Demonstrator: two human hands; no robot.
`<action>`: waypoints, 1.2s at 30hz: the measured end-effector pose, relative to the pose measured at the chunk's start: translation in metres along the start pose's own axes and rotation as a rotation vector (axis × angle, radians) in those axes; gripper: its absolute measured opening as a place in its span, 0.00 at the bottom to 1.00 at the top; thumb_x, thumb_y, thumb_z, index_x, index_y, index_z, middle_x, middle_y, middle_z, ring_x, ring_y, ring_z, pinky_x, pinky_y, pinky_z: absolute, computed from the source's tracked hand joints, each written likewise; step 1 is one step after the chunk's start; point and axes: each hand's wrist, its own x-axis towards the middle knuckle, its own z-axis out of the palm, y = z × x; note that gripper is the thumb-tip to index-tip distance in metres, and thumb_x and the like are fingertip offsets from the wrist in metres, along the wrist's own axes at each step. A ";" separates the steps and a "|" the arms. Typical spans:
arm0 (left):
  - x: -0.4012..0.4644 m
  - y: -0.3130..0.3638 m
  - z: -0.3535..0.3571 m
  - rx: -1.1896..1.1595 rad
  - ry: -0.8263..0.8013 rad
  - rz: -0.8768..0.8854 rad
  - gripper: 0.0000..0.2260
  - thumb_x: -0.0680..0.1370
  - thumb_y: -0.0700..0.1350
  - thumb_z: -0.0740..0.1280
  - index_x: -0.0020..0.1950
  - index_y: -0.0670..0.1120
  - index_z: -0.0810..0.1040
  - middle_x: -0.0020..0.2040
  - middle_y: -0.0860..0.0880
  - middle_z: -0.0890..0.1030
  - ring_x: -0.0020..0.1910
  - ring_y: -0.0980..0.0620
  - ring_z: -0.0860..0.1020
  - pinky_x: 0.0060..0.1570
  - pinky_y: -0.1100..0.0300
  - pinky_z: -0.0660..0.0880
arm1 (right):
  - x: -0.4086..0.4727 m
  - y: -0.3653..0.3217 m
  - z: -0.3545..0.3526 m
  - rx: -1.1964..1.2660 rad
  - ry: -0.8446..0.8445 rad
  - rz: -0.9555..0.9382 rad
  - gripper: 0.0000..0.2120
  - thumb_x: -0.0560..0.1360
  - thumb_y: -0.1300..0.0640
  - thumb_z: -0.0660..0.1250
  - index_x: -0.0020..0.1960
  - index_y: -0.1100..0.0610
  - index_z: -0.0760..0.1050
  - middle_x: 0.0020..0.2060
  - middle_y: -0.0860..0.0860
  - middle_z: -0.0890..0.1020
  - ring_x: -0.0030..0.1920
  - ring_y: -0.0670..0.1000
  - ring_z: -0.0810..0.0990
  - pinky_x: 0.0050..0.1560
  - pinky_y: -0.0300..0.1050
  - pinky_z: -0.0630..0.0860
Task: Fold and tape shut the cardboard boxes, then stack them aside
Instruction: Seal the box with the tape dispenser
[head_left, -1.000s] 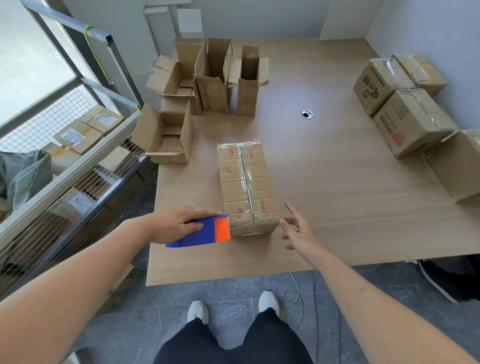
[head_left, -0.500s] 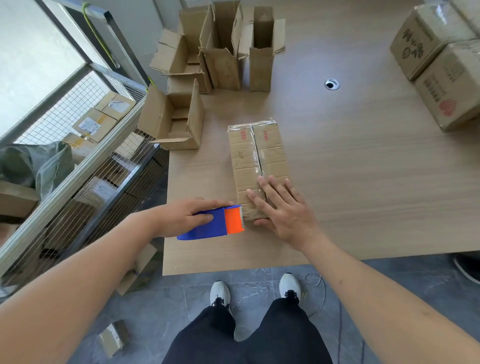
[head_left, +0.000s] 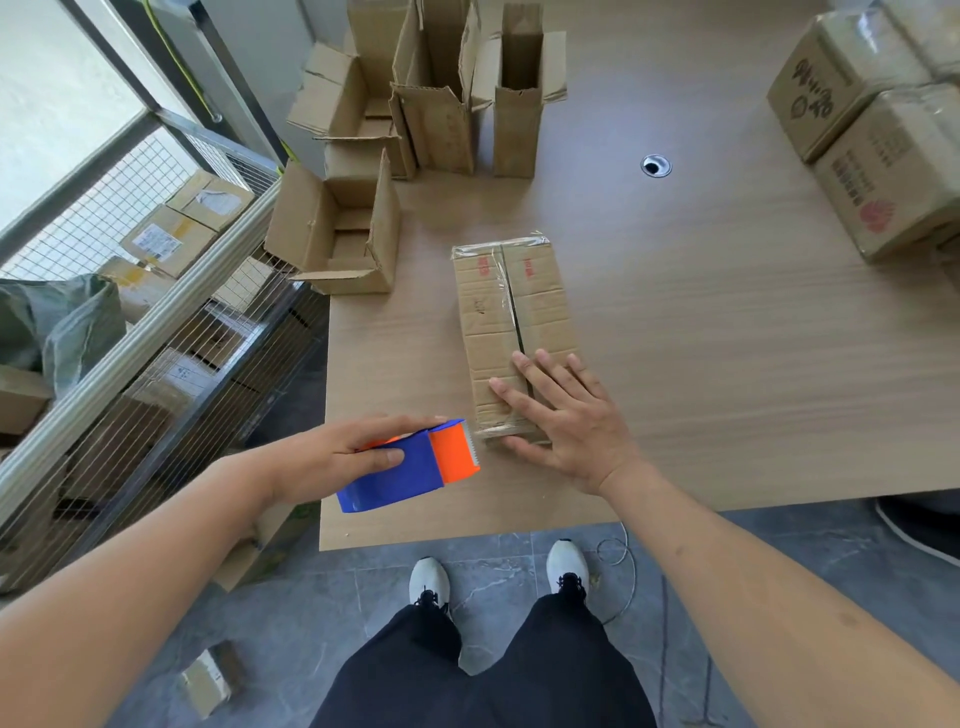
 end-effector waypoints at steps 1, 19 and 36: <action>-0.002 0.000 0.001 0.004 -0.005 0.004 0.23 0.87 0.48 0.60 0.76 0.71 0.63 0.73 0.66 0.70 0.73 0.61 0.67 0.75 0.49 0.63 | 0.000 0.000 -0.002 0.001 -0.029 0.002 0.29 0.81 0.33 0.57 0.79 0.41 0.65 0.79 0.50 0.65 0.79 0.54 0.65 0.77 0.59 0.61; 0.008 -0.009 0.002 0.445 0.147 -0.147 0.21 0.86 0.57 0.51 0.76 0.76 0.51 0.52 0.54 0.73 0.50 0.52 0.75 0.54 0.53 0.70 | 0.012 -0.028 -0.017 0.072 -0.228 0.218 0.36 0.71 0.25 0.60 0.74 0.40 0.70 0.79 0.48 0.66 0.81 0.54 0.58 0.81 0.60 0.48; 0.039 -0.033 0.030 0.417 0.244 -0.329 0.22 0.86 0.56 0.52 0.80 0.65 0.53 0.55 0.46 0.74 0.48 0.46 0.75 0.50 0.51 0.70 | 0.028 -0.065 -0.004 -0.053 -0.219 0.344 0.30 0.70 0.35 0.58 0.63 0.54 0.71 0.73 0.59 0.71 0.78 0.67 0.61 0.77 0.72 0.52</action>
